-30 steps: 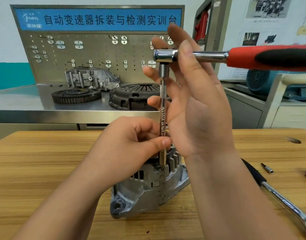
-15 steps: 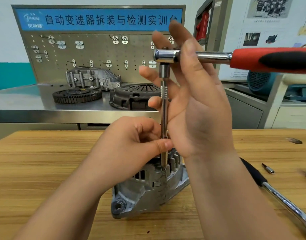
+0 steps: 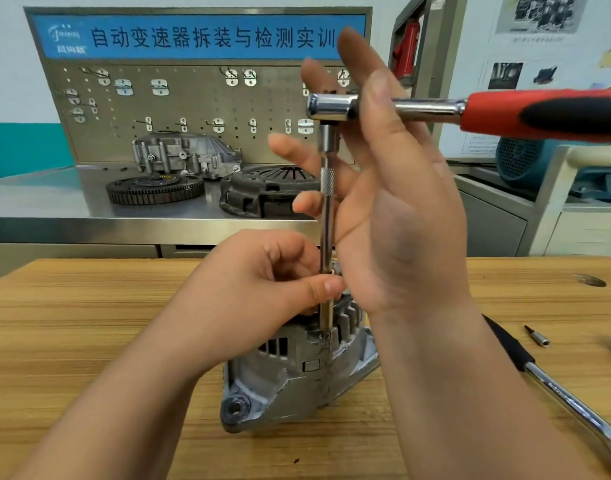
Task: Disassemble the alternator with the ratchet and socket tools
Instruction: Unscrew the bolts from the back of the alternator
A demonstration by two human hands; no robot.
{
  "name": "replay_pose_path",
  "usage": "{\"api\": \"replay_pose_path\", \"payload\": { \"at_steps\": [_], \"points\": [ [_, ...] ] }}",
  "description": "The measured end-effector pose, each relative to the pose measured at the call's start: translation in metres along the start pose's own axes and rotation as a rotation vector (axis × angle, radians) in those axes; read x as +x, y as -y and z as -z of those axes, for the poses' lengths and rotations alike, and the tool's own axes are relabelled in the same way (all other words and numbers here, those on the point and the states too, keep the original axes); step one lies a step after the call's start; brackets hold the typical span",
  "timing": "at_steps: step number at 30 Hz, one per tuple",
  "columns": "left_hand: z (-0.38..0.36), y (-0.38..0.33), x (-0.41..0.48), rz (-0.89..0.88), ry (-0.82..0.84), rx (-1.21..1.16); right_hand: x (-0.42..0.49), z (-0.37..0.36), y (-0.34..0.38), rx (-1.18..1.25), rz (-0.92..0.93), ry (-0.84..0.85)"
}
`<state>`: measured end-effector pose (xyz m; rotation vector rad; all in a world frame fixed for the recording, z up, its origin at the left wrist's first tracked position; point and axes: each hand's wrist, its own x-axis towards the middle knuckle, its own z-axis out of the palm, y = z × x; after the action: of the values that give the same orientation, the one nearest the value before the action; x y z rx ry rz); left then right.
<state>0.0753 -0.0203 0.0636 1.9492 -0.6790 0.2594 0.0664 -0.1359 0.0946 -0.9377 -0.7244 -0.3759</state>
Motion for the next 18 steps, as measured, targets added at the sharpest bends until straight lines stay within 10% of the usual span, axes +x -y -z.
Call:
{"api": "replay_pose_path", "payload": {
  "at_steps": [18],
  "points": [
    [0.001, -0.0021, -0.001, 0.013, 0.079, 0.012, 0.002, 0.0042, 0.0003, 0.011, -0.137, -0.059]
  ]
}}
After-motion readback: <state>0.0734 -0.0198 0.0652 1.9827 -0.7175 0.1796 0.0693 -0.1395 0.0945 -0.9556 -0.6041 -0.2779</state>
